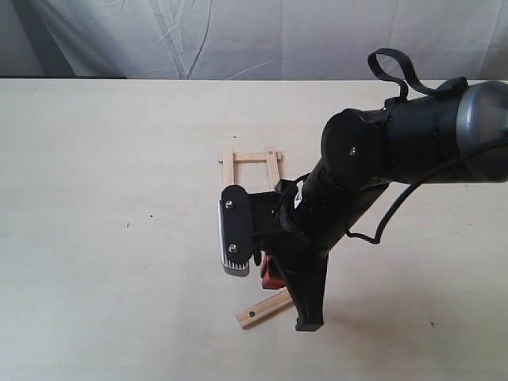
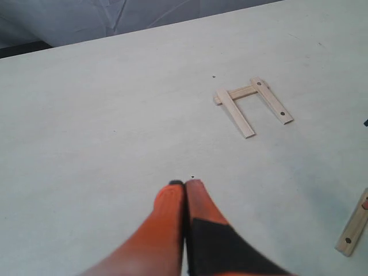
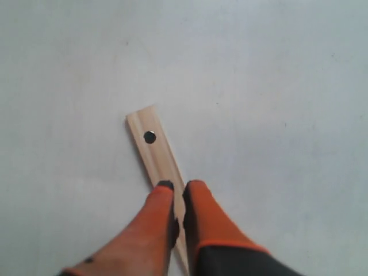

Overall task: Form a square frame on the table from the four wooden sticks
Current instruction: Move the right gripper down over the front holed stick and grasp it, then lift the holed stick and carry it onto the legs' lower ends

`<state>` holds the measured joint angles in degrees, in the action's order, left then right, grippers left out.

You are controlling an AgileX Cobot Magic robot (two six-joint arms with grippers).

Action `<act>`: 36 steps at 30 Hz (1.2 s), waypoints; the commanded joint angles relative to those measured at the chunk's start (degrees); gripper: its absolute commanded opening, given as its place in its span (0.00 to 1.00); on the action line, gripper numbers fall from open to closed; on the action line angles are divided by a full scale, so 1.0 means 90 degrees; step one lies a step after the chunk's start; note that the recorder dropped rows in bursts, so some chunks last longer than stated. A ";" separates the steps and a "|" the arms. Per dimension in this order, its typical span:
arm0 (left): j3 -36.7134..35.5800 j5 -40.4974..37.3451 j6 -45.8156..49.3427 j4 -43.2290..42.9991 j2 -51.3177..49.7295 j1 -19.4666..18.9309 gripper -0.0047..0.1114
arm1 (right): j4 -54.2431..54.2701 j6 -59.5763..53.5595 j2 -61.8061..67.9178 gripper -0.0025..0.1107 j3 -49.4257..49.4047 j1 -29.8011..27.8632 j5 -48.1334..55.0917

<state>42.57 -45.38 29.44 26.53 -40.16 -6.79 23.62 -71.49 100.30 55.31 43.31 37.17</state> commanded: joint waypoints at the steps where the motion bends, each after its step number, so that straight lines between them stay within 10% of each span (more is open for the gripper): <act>1: -0.0044 -0.0005 -0.0048 0.0054 0.0049 0.0015 0.04 | 0.0075 -0.0052 -0.0008 0.11 -0.0025 0.0015 -0.0230; 9: -0.0044 -0.0113 -0.0048 0.0053 0.0049 0.0015 0.04 | 0.0165 -0.0052 0.0031 0.11 -0.0025 0.0015 -0.0691; 17: -0.0044 -0.0100 -0.0048 0.0053 0.0049 0.0015 0.04 | -0.0195 -0.0098 0.0162 0.42 -0.0025 0.0015 -0.0631; 36: -0.0044 -0.0039 -0.0048 -0.0055 0.0049 0.0015 0.04 | -0.0605 -0.1559 0.0846 0.42 -0.0025 0.0015 -0.0408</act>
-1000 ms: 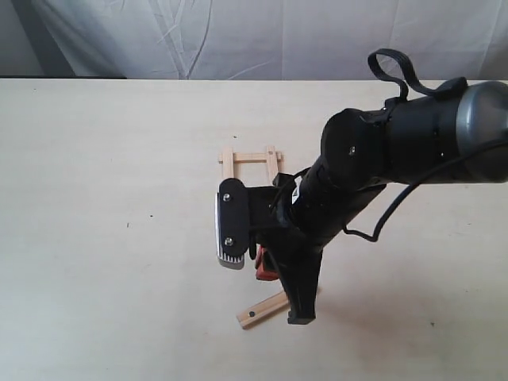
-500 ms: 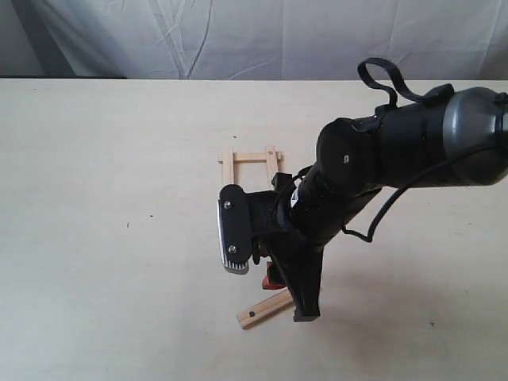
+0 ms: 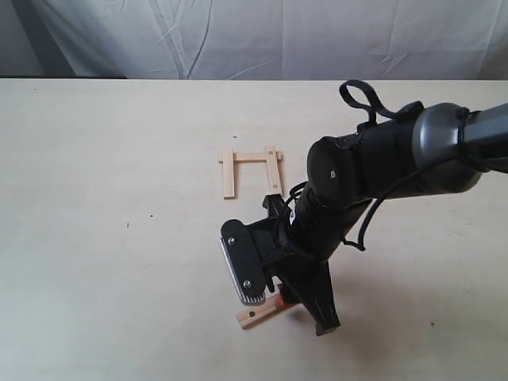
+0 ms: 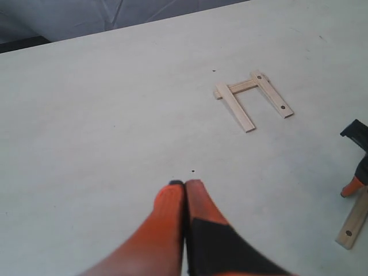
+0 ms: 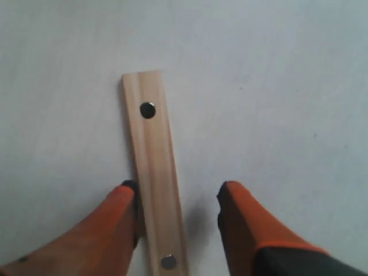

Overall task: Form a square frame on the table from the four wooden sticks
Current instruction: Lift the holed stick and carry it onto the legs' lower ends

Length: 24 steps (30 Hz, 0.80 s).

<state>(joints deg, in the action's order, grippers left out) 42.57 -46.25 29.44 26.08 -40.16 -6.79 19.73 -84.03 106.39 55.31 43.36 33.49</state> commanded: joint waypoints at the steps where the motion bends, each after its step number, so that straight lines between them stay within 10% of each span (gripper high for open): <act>1: -0.0044 0.0058 -0.0048 -0.0005 0.0049 0.0015 0.04 | -0.0208 -0.0166 0.0225 0.42 -0.0025 0.0010 0.0002; 8: -0.0044 0.0058 -0.0048 -0.0005 0.0049 0.0015 0.04 | -0.0208 -0.0166 0.0393 0.40 -0.0025 0.0010 -0.0116; 13: -0.0044 0.0058 -0.0048 -0.0005 0.0049 0.0015 0.04 | -0.0197 -0.0166 0.0393 0.04 -0.0025 0.0010 0.0029; 24: -0.0044 0.0083 -0.0048 -0.0119 0.0049 0.0015 0.04 | -0.1461 0.1370 0.0000 0.02 0.1709 -0.0316 0.0369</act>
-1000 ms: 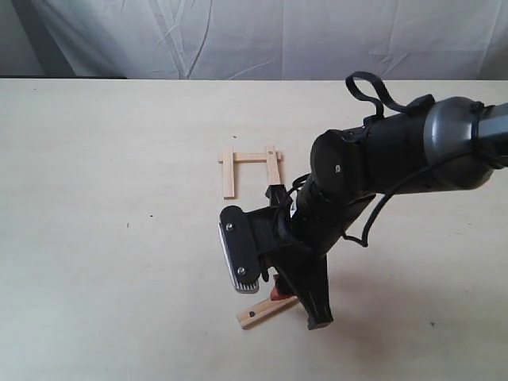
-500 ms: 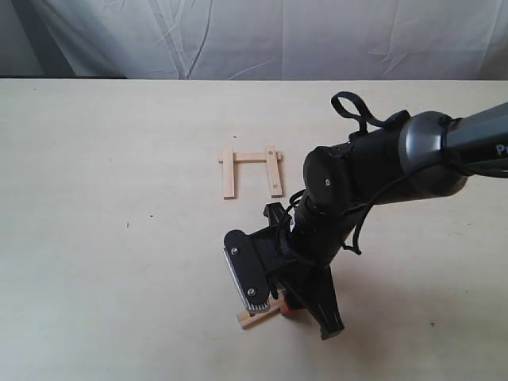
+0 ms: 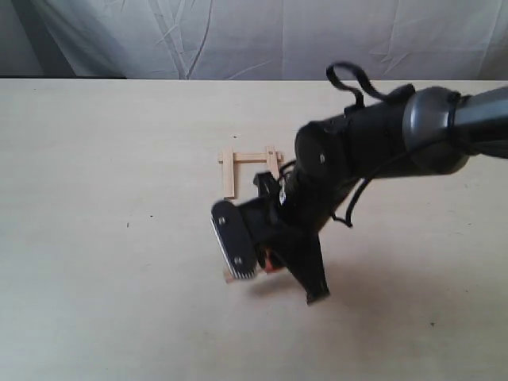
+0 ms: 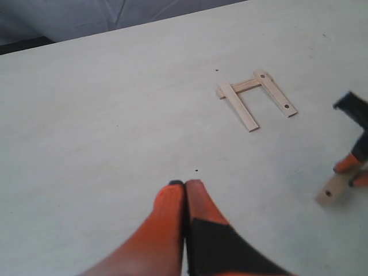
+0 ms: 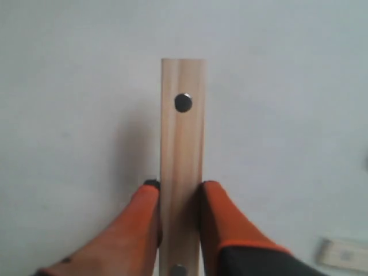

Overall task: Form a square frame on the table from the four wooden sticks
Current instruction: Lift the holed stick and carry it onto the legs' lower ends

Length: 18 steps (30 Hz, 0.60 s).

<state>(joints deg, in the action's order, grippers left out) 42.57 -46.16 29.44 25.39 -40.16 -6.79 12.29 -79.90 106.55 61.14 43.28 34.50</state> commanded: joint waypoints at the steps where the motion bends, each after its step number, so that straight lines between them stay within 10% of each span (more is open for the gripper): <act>1: -0.0044 0.0073 -0.0048 -0.0042 0.0049 0.0015 0.04 | -0.0629 0.0912 0.0061 0.02 0.1336 -0.0388 0.0426; 18: -0.0044 0.0084 -0.0048 -0.0062 0.0049 0.0015 0.04 | -0.0338 0.1049 0.2424 0.02 0.4292 -0.0952 0.1353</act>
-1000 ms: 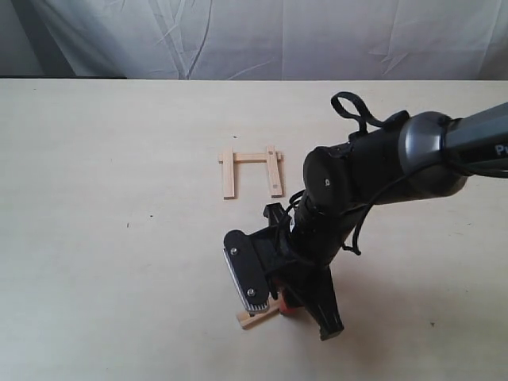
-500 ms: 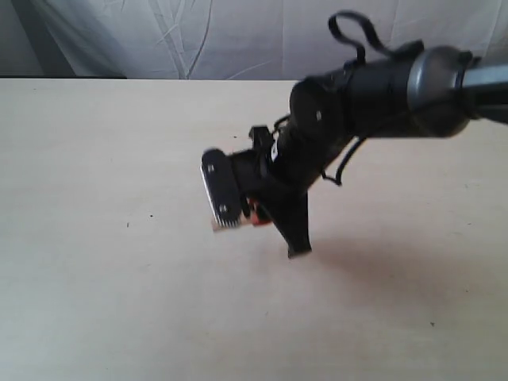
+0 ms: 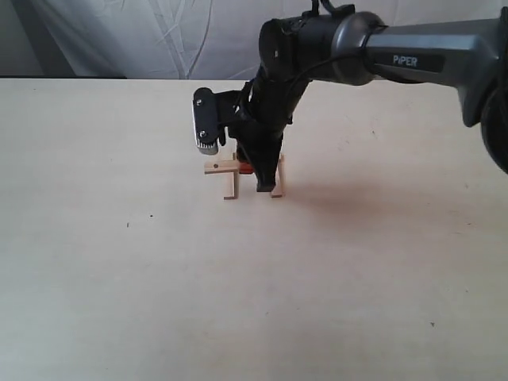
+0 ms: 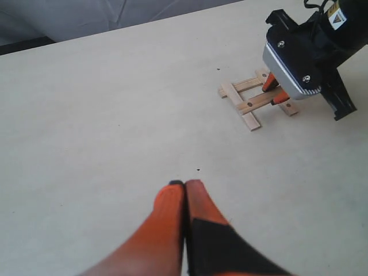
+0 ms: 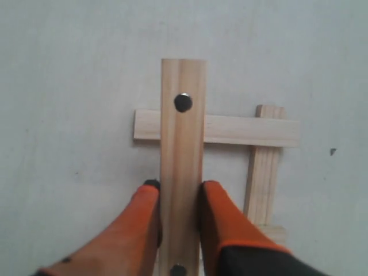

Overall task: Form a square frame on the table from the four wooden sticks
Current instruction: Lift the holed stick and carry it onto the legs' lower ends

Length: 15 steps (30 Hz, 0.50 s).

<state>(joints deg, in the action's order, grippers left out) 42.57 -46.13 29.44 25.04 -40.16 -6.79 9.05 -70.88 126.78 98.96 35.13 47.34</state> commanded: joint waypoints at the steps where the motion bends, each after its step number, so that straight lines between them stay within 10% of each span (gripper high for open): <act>1: -0.0044 0.0080 -0.0048 -0.0023 0.0049 0.0015 0.04 | 0.0010 0.0071 0.0211 0.02 0.0089 -0.0048 -0.0063; 15: -0.0044 0.0080 -0.0048 -0.0023 0.0049 0.0015 0.04 | -0.0077 0.0752 0.0341 0.02 0.0089 -0.0122 -0.0009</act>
<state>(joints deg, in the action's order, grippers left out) 42.57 -46.13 29.44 25.04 -40.16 -6.79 8.90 -64.64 129.96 99.36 34.53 46.96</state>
